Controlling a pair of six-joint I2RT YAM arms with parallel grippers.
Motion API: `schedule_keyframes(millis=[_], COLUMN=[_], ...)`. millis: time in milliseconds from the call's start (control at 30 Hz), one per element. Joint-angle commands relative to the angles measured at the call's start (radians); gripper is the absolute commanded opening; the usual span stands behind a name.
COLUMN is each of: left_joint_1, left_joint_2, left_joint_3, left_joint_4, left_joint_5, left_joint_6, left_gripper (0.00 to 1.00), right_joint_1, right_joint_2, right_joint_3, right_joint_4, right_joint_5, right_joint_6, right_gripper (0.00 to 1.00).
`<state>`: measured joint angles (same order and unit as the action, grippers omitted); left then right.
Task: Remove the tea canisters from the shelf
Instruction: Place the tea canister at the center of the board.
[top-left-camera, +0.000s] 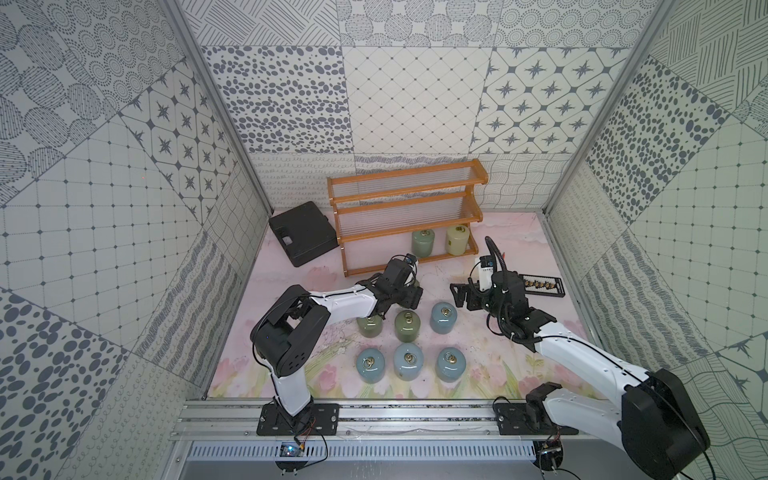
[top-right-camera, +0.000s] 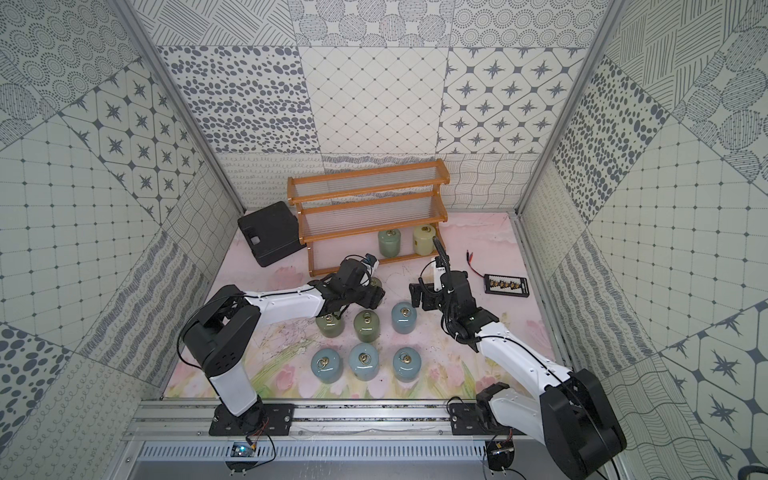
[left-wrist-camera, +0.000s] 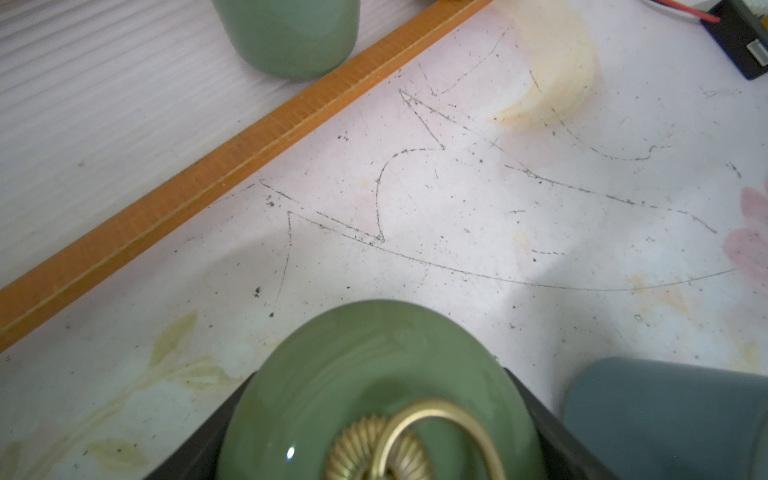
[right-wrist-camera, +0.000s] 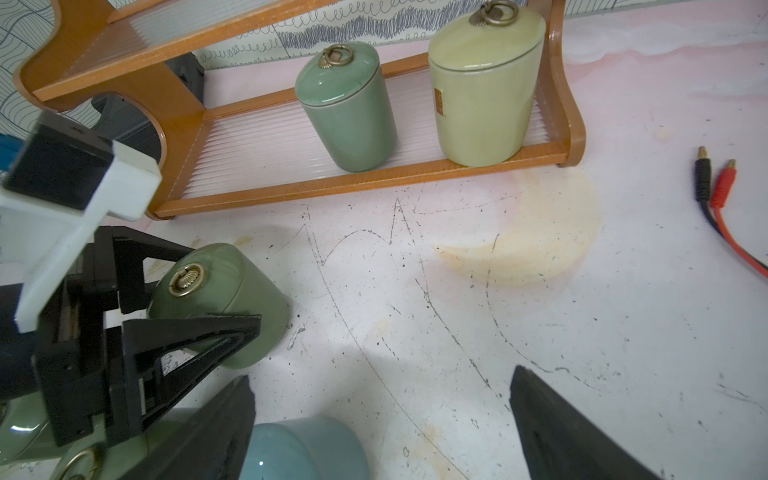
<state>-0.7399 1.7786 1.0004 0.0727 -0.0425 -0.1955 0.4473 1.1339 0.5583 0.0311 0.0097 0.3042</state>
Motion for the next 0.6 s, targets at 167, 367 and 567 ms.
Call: schedule_keyframes(millis=[167,367,567], left_joint_1=[-0.005,-0.004,-0.004], left_joint_2=[-0.020,-0.019,-0.025], left_joint_3=[-0.022,-0.023,-0.017], left_joint_4=[-0.037,-0.035,-0.025], left_joint_5=[-0.083,-0.089,-0.069], left_joint_6=[-0.016,-0.012,-0.009], left_gripper=[0.87,0.92,0.95], right_joint_1=[-0.009,-0.010,-0.012], right_joint_2=[-0.014,-0.007,-0.004], right_joint_3=[-0.012,-0.012,-0.012], right_joint_4=[0.044,0.049,0.048], right_joint_5=[-0.004,-0.009,-0.010], right_joint_6=[-0.004,-0.002,-0.002], right_gripper=[1.00,1.00,1.00])
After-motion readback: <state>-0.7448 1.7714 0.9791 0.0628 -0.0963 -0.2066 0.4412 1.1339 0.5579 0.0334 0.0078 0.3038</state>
